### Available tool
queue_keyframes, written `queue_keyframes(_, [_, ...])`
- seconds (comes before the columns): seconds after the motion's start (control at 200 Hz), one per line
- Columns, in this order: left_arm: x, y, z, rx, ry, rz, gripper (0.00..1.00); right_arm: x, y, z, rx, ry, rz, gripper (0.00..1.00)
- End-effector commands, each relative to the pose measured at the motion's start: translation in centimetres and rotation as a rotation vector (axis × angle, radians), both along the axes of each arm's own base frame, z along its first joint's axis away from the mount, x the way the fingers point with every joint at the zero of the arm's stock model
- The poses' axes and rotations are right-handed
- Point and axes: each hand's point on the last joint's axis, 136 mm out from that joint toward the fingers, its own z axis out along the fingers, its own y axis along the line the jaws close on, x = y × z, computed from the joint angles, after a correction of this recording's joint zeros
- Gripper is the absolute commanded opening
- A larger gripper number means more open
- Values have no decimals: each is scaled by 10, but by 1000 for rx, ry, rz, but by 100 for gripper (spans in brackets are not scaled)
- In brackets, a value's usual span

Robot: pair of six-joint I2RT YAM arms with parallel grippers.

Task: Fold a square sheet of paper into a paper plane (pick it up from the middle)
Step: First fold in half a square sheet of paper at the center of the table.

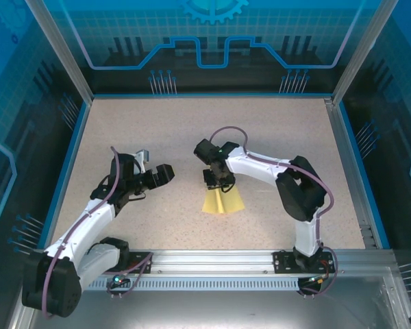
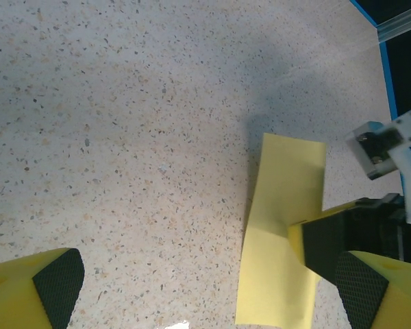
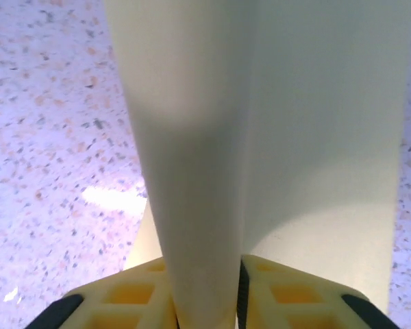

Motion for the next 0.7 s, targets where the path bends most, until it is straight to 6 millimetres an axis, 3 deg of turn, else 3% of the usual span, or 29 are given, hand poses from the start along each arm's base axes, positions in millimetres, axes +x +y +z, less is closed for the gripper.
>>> queue_keyframes(0.0, [0,-5,11,-2,-24,-31,98,-1,0,13,58,-13,-8,14])
queue_keyframes(0.045, [0,-5,10,-1,-24,-30,98,-2,2,17,80,-10,-4,17])
queue_keyframes(0.1, [1,-5,11,-2,-26,-31,98,-4,5,23,106,-3,2,26])
queue_keyframes(0.23, [1,-5,13,-4,-29,-32,98,-10,25,50,263,-17,55,27])
queue_keyframes(0.3, [0,-6,14,-9,-29,-33,98,-13,34,75,362,-46,86,29])
queue_keyframes(0.415, [-3,-8,17,-27,-32,-47,99,-19,38,109,502,-95,110,34])
queue_keyframes(0.495, [-3,-11,18,-38,-34,-57,98,-23,38,118,623,-92,111,36])
queue_keyframes(0.57, [-1,-14,22,-55,-35,-67,99,-20,30,112,693,-75,75,37])
queue_keyframes(0.695, [4,-23,27,-93,-34,-91,98,-15,9,73,692,-6,-3,36])
